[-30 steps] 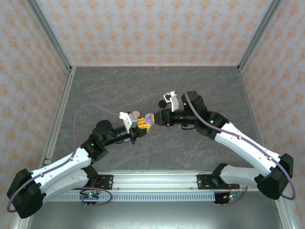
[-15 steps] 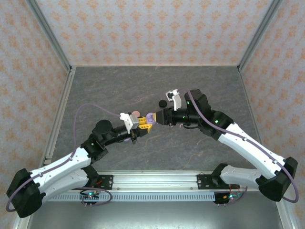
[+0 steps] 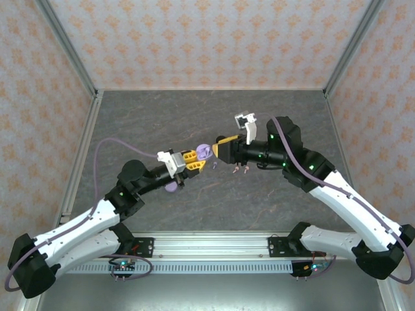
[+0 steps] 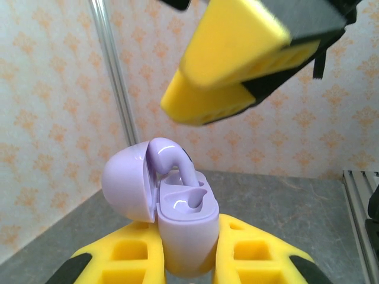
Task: Insert the wireless bluetooth earbuds into the charging case
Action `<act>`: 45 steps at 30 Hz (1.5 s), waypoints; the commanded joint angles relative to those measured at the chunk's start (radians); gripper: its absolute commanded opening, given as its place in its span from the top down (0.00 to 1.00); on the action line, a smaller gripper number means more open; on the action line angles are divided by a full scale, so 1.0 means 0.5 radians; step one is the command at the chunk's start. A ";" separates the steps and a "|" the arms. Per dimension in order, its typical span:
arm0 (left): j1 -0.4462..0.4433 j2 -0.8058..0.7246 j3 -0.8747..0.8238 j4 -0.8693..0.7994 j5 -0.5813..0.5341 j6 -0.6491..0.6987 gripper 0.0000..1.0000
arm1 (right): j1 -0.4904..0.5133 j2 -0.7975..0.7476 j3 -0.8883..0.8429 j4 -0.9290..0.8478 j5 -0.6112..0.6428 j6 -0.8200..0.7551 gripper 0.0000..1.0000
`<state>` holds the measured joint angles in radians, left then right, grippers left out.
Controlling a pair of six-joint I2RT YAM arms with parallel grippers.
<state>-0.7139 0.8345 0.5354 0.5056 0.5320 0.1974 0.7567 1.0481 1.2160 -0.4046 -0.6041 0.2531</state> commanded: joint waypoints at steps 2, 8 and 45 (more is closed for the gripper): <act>-0.011 -0.025 0.067 0.027 -0.048 0.098 1.00 | 0.011 0.085 0.071 0.051 -0.124 -0.005 0.62; -0.009 -0.013 0.067 0.023 -0.052 0.093 1.00 | 0.027 0.114 0.062 0.120 -0.169 0.009 0.62; -0.011 0.092 0.067 -0.074 -0.090 -0.015 1.00 | 0.024 0.020 0.034 -0.171 0.477 -0.050 0.50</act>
<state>-0.7139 0.8948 0.5438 0.4873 0.5125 0.2073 0.7757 1.0737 1.2232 -0.4622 -0.4633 0.2310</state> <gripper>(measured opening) 0.165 0.495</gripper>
